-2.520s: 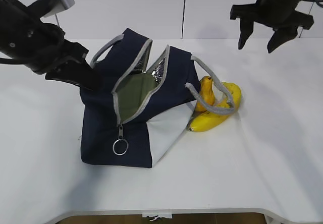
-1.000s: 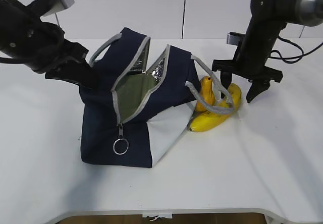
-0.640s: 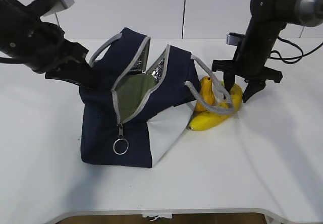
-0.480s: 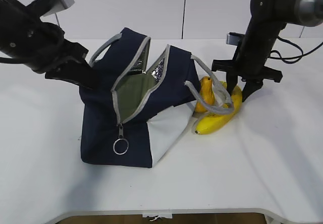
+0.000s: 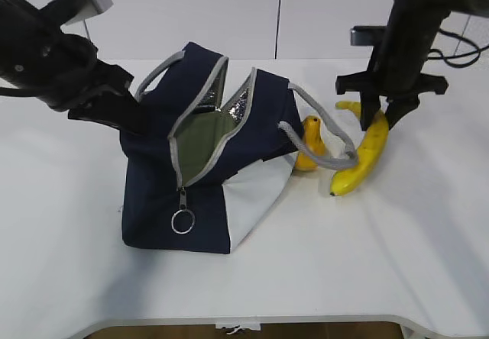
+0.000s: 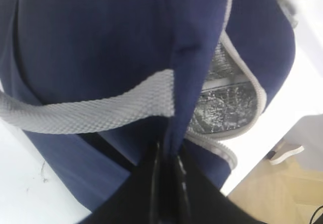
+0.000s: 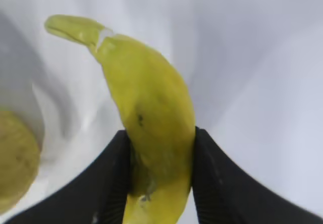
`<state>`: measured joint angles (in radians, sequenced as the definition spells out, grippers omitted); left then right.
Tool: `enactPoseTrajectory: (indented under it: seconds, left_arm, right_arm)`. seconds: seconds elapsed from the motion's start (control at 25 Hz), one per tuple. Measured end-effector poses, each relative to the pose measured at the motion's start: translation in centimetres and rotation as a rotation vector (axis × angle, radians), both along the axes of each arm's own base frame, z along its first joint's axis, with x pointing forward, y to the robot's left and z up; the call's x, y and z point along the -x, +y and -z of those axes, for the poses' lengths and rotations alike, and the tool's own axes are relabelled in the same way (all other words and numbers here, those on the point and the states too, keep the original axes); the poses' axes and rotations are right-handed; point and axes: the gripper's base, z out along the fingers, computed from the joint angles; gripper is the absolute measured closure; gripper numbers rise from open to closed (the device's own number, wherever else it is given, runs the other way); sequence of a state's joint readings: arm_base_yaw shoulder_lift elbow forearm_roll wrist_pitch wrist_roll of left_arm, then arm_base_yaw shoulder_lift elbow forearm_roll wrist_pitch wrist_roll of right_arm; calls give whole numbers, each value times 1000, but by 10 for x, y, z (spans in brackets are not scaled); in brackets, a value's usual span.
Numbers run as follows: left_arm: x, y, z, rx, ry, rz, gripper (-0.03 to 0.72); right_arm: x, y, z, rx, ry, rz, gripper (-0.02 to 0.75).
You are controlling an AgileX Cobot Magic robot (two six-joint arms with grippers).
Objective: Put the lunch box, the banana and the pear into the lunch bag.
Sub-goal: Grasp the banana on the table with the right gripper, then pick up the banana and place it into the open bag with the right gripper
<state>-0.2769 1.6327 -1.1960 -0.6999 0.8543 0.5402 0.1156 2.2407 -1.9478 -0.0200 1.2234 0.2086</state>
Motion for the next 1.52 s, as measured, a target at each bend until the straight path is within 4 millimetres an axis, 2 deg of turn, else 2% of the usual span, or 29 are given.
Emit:
enactPoseTrajectory:
  seconds: [0.2,0.28,0.36,0.52,0.64,0.72,1.0,1.16,1.2,1.36,1.52]
  left_arm:
    - [1,0,0,-1,6,5,689]
    - [1,0,0,-1,6,6,690]
    - [1,0,0,-1,7,7,690]
    - [2,0,0,-1,15,12,690]
    - [2,0,0,-1,18,14,690]
    - [2,0,0,-1,18,14,690]
    - [3,0,1,-1,23,19,690]
    - [3,0,1,-1,28,22,690]
    - [3,0,1,-1,30,24,690]
    - [4,0,1,-1,32,25,690]
    - [4,-1,1,1,34,26,690]
  right_arm:
    - [12,-7,-53,59,-118,-29,458]
    - [21,-8,-83,49,-182,-28,458]
    - [33,-7,-110,11,-239,-25,458]
    - [52,7,-144,-169,-290,-60,458]
    - [56,19,-150,-296,-290,-134,458]
    - [57,20,-150,-285,-297,-183,458]
    - [53,-11,-148,92,-305,-216,458]
    - [57,-24,-159,229,-326,-206,458]
    - [62,-26,-168,233,-349,-183,458]
    - [75,-15,-187,79,-403,-148,458]
    - [78,14,-190,-249,-397,-194,458]
